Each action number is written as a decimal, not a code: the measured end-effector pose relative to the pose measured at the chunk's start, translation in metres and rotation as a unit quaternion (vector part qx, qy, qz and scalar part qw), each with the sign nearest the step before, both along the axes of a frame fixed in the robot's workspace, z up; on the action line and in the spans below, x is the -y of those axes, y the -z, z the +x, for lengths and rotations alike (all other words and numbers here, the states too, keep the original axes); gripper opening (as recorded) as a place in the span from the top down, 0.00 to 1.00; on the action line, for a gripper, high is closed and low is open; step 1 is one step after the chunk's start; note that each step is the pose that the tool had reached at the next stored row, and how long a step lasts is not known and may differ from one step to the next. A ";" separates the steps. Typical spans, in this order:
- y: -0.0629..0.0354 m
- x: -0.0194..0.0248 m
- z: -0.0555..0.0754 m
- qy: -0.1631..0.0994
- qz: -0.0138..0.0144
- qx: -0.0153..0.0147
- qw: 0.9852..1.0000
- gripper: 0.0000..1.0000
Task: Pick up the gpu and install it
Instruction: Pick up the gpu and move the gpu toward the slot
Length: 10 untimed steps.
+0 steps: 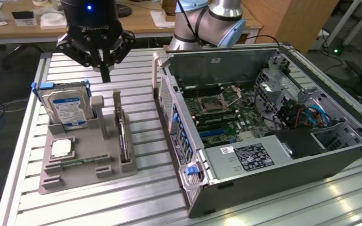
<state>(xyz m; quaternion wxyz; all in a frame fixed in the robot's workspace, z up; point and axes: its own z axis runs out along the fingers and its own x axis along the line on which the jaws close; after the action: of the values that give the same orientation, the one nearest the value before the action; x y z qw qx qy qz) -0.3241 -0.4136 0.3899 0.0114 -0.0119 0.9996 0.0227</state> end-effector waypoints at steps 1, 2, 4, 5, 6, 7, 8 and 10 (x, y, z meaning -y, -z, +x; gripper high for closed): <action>0.0000 0.0000 0.000 0.000 0.000 0.000 1.000 0.89; 0.0000 0.0000 0.000 0.000 0.000 0.000 1.000 0.89; 0.0000 0.0000 0.000 0.000 0.000 0.000 1.000 0.89; 0.0000 0.0000 0.000 0.000 0.000 0.000 1.000 0.89; 0.0000 0.0000 0.000 0.000 0.000 0.000 1.000 0.89; 0.0000 0.0000 0.000 0.000 0.000 0.000 1.000 0.89; 0.0000 0.0000 0.000 0.000 0.000 0.000 1.000 0.89; 0.0000 0.0000 0.000 0.000 0.000 0.000 1.000 0.77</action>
<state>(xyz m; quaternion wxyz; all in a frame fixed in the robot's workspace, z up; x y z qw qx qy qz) -0.3241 -0.4136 0.3899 0.0114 -0.0119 0.9996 0.0227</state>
